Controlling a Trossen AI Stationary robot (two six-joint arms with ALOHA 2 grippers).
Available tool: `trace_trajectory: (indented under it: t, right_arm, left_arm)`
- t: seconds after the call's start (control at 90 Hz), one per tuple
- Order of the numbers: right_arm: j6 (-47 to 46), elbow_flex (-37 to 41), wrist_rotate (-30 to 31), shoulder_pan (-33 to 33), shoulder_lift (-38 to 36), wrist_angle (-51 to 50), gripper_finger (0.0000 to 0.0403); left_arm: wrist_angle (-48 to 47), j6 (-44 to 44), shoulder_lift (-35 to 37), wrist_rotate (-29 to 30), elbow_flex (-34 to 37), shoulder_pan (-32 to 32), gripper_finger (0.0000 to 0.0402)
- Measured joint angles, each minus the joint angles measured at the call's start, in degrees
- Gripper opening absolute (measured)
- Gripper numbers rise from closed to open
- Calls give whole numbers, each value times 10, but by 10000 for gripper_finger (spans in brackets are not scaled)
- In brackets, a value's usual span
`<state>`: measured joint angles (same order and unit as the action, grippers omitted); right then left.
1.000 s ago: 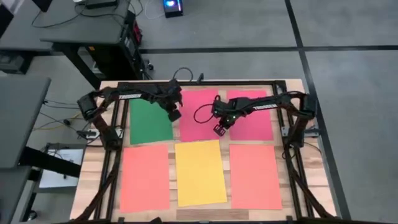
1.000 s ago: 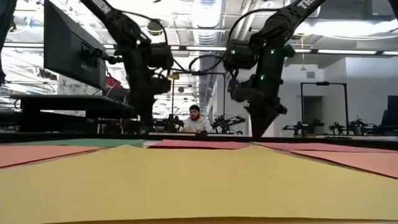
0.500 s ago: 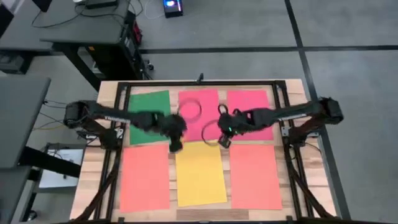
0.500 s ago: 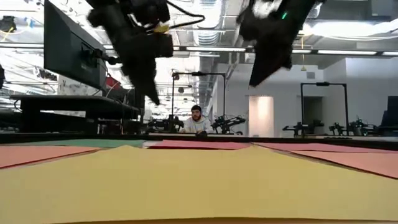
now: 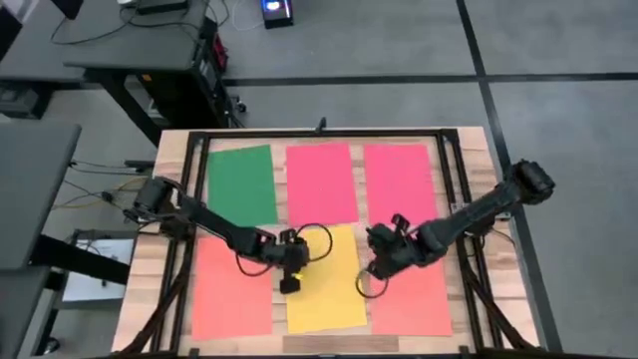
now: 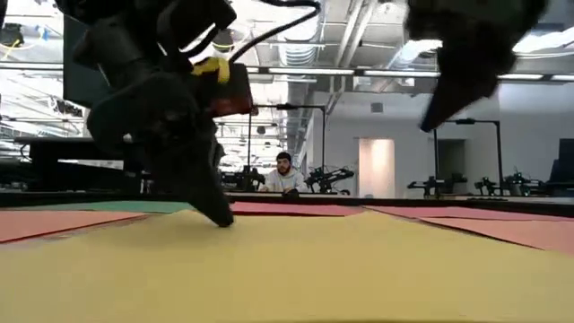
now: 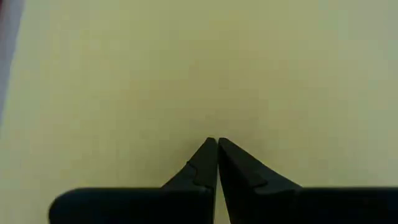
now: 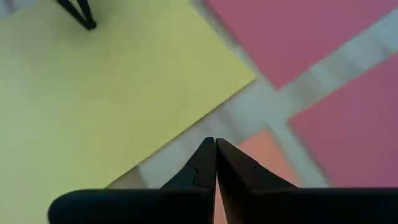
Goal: Organize paper
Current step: Adjust the papers
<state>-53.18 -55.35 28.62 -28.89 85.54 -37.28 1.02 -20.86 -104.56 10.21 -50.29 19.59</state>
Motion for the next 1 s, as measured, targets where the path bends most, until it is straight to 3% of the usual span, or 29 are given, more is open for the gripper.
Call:
trace_trajectory:
  t: [0.2,1.0]
  right_arm:
    - [-19,4,0,-34,0,-2,0]
    - [26,4,6,-45,0,39,0]
  left_arm:
    - [2,12,1,-7,1,14,0]
    - [-4,22,38,-23,3,-13,0]
